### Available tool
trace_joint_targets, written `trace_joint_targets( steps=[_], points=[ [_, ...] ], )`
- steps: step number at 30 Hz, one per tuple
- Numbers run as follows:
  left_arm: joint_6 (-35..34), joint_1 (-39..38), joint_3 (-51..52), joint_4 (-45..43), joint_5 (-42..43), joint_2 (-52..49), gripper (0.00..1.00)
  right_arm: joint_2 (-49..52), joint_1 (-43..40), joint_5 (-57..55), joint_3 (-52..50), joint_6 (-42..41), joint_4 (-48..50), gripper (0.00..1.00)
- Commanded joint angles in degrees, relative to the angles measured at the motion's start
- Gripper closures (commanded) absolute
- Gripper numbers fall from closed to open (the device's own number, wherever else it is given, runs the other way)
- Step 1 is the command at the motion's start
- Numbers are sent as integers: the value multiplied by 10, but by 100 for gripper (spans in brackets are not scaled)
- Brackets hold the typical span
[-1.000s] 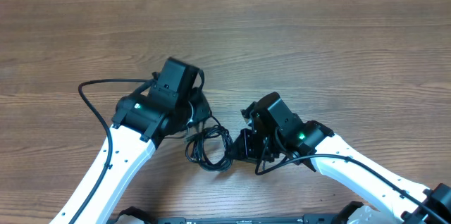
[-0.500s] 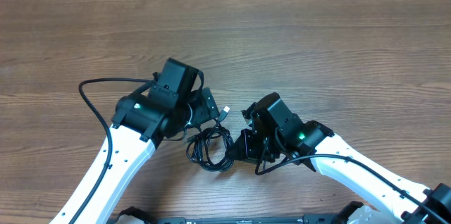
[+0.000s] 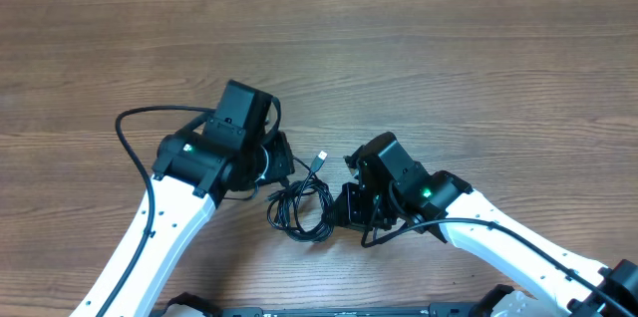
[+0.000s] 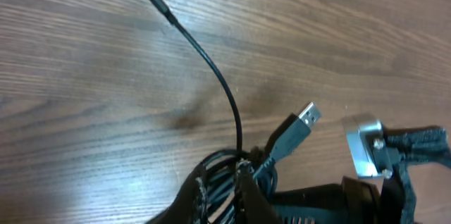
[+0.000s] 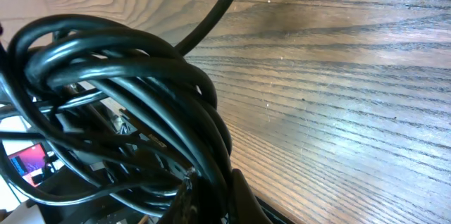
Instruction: Untangle cables
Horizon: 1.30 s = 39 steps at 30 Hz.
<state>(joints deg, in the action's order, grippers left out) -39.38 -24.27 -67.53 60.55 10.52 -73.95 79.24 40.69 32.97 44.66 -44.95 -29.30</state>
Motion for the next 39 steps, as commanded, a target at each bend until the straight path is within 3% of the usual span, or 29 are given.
trace_joint_targets(
  steps=[1,8,12,18,23,28,36,39],
  points=[
    [17,-18,-9,12,18,2,95,-12,1,1,13,5,7,96],
    [17,-66,-8,21,9,2,96,-12,1,1,13,4,6,96],
    [12,-98,-5,39,-57,2,96,-12,1,1,13,4,6,96],
    [-49,-137,26,55,-140,2,96,-12,1,1,13,4,6,96],
    [-100,-150,83,17,-116,2,96,-12,1,1,13,4,6,96],
    [-100,-164,139,-53,-60,2,96,-12,1,1,13,4,6,96],
    [-104,-167,154,-51,-52,2,95,-12,1,1,13,4,4,96],
    [-104,-170,154,-49,-45,2,87,-12,1,1,13,4,5,96]
  ],
)
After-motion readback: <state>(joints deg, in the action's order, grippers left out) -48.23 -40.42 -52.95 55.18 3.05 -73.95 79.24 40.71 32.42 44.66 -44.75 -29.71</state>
